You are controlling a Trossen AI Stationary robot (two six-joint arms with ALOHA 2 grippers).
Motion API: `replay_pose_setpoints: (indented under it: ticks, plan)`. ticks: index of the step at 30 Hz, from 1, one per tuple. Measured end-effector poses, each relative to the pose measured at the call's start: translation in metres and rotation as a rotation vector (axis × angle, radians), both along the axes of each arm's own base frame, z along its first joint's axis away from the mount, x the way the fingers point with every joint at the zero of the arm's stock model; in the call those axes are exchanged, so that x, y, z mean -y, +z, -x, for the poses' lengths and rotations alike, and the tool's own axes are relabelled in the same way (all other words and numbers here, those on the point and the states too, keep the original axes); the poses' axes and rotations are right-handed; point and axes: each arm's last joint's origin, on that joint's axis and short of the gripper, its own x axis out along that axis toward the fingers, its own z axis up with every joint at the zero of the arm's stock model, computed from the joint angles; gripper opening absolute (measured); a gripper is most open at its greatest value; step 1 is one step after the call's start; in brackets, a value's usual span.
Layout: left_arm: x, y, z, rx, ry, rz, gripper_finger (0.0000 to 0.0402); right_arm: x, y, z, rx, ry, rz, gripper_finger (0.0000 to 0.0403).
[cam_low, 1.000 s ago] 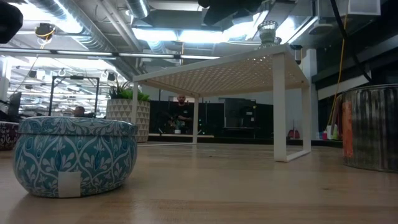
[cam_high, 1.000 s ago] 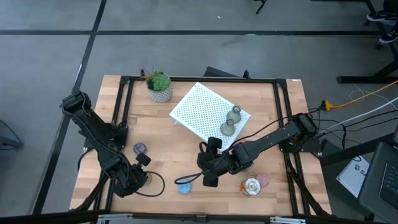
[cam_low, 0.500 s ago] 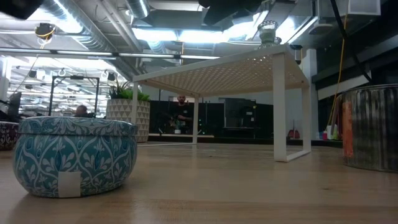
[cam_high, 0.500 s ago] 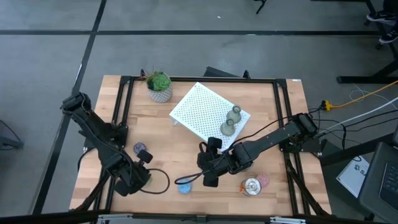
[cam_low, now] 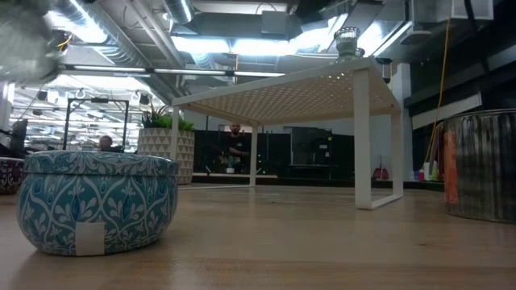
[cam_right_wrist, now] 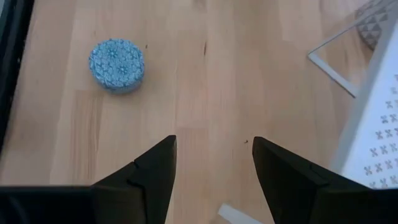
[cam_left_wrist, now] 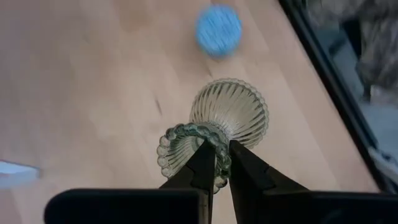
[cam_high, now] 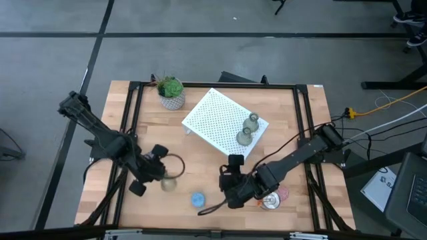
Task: Pick & Place candle stick holders
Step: Put the green vase on the shelf aligned with the other green vase
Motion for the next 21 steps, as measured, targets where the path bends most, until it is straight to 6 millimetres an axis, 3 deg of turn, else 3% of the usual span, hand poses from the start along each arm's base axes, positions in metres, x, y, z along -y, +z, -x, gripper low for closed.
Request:
replay_pose_setpoints:
  ticks: [10, 15, 21]
  plan:
    - [-0.020, 0.019, -0.017, 0.207, 0.062, 0.052, 0.0021, -0.011, 0.004, 0.000, 0.085, -0.069, -0.109, 0.0215]
    - [-0.039, 0.025, -0.030, 0.244, 0.138, 0.045, 0.0021, -0.011, 0.004, -0.002, 0.101, -0.097, -0.134, 0.0215]
    - [-0.068, 0.057, -0.048, 0.248, 0.207, 0.006, 0.0021, -0.010, 0.006, -0.005, 0.127, -0.103, -0.156, 0.0215]
